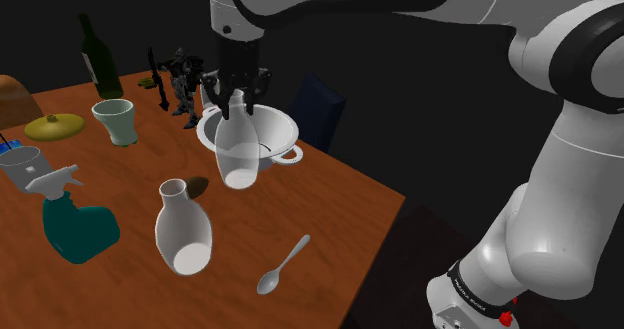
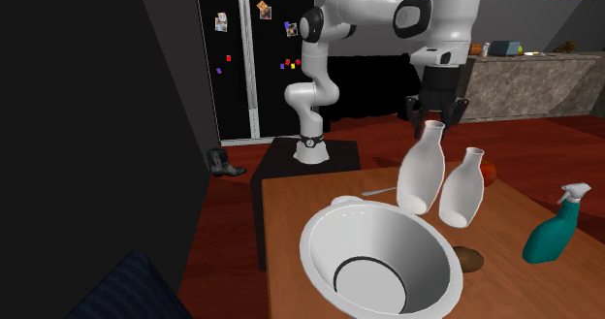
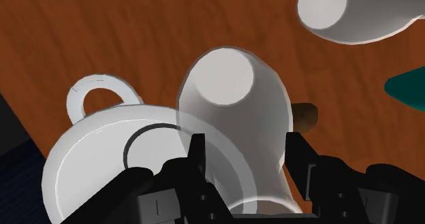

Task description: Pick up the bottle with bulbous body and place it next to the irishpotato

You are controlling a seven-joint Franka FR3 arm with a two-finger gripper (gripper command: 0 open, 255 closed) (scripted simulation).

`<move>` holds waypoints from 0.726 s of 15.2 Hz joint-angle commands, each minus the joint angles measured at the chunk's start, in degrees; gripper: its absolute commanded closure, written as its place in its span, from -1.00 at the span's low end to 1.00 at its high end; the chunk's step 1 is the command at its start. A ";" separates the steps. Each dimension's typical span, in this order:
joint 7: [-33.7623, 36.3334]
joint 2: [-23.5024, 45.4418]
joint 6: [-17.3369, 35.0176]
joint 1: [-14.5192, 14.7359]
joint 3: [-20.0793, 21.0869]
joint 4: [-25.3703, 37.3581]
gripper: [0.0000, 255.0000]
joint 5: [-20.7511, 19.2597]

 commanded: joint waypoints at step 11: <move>0.74 0.46 8.96 -0.26 -0.23 -8.49 1.00 -0.47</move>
